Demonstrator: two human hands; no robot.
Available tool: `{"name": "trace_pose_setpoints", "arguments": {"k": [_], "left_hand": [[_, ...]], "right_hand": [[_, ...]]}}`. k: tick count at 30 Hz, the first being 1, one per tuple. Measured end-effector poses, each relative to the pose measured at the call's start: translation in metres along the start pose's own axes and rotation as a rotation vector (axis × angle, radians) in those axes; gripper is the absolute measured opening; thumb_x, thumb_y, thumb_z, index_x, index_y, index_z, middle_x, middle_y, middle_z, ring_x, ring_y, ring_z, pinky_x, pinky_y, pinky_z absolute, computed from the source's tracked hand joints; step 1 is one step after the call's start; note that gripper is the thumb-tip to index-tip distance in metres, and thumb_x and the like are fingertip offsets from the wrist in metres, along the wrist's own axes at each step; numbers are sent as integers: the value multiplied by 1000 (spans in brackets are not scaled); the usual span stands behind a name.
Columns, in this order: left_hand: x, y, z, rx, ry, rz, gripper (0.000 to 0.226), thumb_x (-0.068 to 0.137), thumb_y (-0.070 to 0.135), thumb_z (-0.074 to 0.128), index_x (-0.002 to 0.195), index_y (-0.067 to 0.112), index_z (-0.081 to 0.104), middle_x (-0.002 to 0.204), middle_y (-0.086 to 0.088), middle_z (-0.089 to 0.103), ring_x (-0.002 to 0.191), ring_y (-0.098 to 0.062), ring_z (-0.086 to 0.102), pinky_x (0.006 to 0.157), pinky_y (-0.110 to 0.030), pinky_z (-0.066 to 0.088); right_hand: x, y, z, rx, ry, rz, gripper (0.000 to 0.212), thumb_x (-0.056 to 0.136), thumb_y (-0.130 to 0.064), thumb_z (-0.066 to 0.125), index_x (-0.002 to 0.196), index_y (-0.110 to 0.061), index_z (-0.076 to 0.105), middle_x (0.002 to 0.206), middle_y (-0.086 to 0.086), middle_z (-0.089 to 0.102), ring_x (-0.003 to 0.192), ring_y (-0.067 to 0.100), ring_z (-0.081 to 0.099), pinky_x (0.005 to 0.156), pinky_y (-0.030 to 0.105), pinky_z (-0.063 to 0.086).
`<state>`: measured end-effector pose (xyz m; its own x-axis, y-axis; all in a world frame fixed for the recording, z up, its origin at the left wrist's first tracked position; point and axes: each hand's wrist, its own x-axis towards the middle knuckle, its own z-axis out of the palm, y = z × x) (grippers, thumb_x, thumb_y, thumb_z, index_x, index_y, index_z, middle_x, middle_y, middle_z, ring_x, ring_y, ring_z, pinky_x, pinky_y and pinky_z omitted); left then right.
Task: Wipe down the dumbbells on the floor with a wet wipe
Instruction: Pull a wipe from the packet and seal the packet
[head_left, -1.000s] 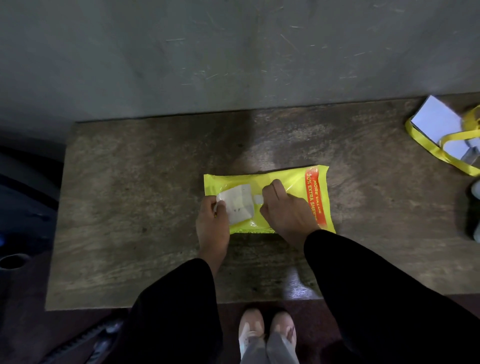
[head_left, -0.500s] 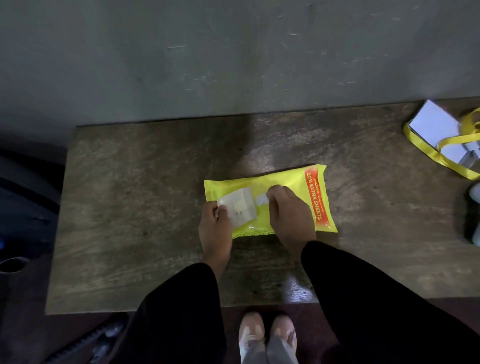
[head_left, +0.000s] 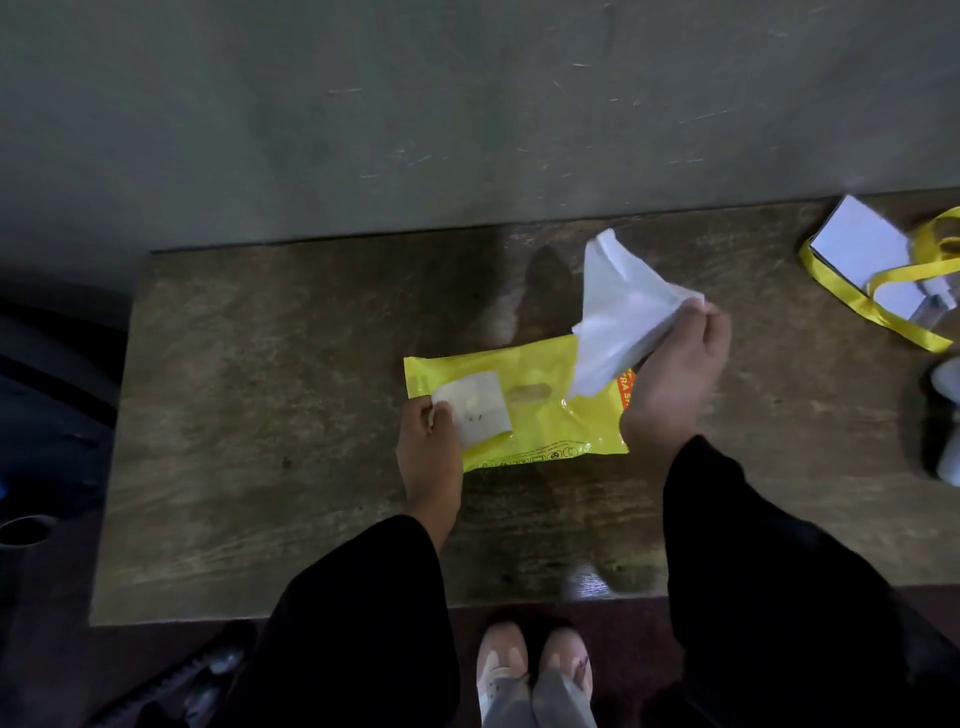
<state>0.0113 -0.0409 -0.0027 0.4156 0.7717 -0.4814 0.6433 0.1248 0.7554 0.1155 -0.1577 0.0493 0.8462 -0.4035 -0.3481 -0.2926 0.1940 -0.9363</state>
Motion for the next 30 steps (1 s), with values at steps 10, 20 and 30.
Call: {"name": "trace_pose_setpoints", "arguments": {"k": [10,20,30], "left_hand": [[-29,7,35,961,-631,571,55,97,47,29,148,32,18,160,4,-3,146,-19,-13,113,-53,-11],[-6,-20,8,1031,-415,629,88,69,48,-19,149,14,-8,154,0,-24,131,-10,-29,115,-37,-9],[-1,-28,8,1070,-463,593,76,65,54,-22,131,17,-31,139,7,-38,130,-8,-33,109,-32,-18]], "right_hand": [[-11,15,-57,-752,-235,-528,20,71,10,41,86,5,54,95,14,43,88,15,40,72,6,29],[-41,83,-32,-1487,-793,-989,58,76,-12,28,127,-3,53,129,15,58,119,29,56,104,43,38],[-26,107,-50,-1629,-702,-1096,58,79,-13,26,136,-5,35,139,9,50,132,20,30,113,37,4]]}}
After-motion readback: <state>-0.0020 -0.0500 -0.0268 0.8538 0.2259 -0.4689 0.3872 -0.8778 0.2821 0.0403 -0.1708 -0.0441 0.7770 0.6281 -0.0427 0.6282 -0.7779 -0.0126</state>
